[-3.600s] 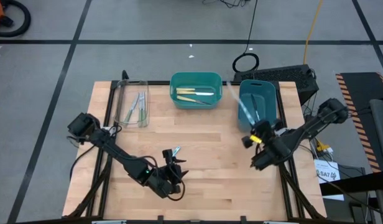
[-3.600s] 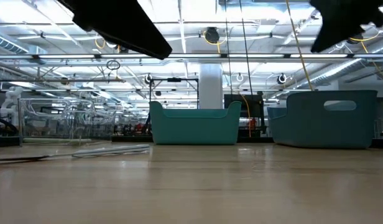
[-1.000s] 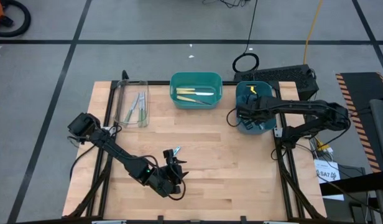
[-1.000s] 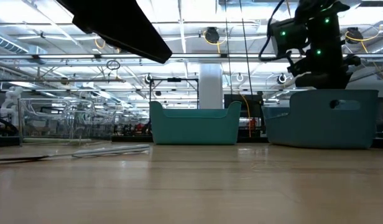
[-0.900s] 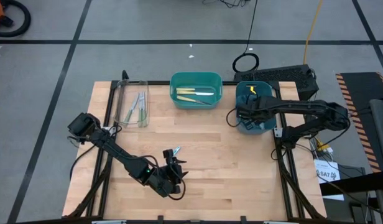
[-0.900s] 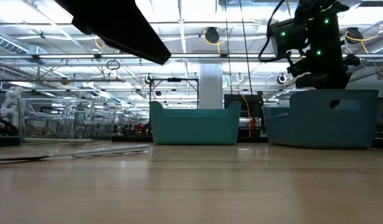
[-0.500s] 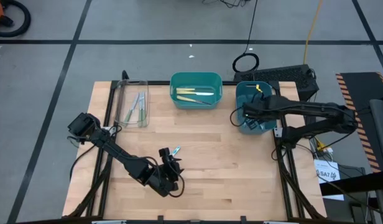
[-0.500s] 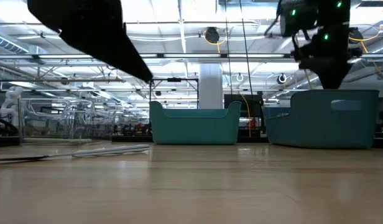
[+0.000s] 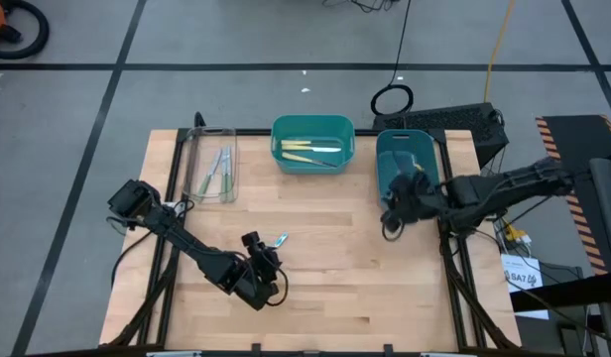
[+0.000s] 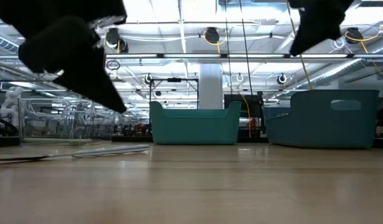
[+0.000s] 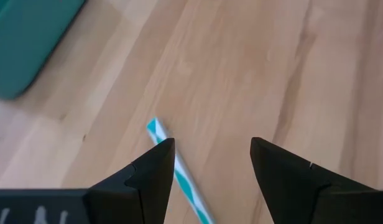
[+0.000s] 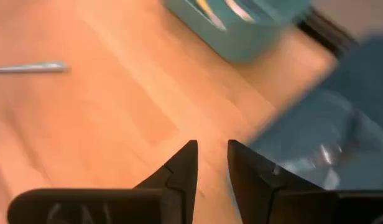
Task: Sort silverware by color (type)
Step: Put the blue knife into the blue bin
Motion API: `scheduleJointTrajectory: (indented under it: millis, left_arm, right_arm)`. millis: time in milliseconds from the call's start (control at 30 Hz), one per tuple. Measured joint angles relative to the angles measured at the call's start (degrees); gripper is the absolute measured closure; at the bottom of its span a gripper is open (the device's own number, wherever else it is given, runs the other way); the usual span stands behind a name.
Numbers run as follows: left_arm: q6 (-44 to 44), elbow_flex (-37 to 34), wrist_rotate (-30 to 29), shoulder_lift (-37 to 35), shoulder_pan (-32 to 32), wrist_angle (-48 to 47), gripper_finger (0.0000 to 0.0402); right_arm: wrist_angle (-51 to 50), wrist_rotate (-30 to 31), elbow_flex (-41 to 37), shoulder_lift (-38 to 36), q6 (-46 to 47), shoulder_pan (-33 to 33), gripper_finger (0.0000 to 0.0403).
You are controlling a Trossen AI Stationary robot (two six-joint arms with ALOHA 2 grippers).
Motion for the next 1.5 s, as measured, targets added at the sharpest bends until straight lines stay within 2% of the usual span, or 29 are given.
scheduleJointTrajectory:
  millis: [233,633,833,1100,1367,1500]
  left_arm:
    - [-7.98,-2.03,0.42,0.00,0.08,-3.06,0.0183]
    - [-8.46,-2.07,0.53,0.00,0.07,-2.83,0.0183]
    - [-8.52,-2.07,0.83,0.00,0.07,-2.05,0.0183]
    - [-8.69,-2.07,0.27,0.00,-1.11,-1.31,0.0183]
    - [-8.90,-2.07,-0.60,3.73,-0.87,-1.20,0.0183]
    - [-10.01,-2.07,1.27,5.59,0.46,-0.48,0.0183]
  right_arm:
    - [10.52,7.33,0.02,5.94,-5.75,12.08,0.0319]
    - [30.19,7.66,0.00,23.10,-16.21,24.46,0.0319]
    - [38.38,7.58,-0.02,29.58,-19.45,26.07,0.0319]
    - [44.31,7.41,-0.04,35.72,-20.15,26.10,0.0319]
    - [47.61,7.27,-0.04,39.69,-21.93,26.10,0.0319]
    - [47.47,7.21,-0.04,40.31,-21.97,26.08,0.0319]
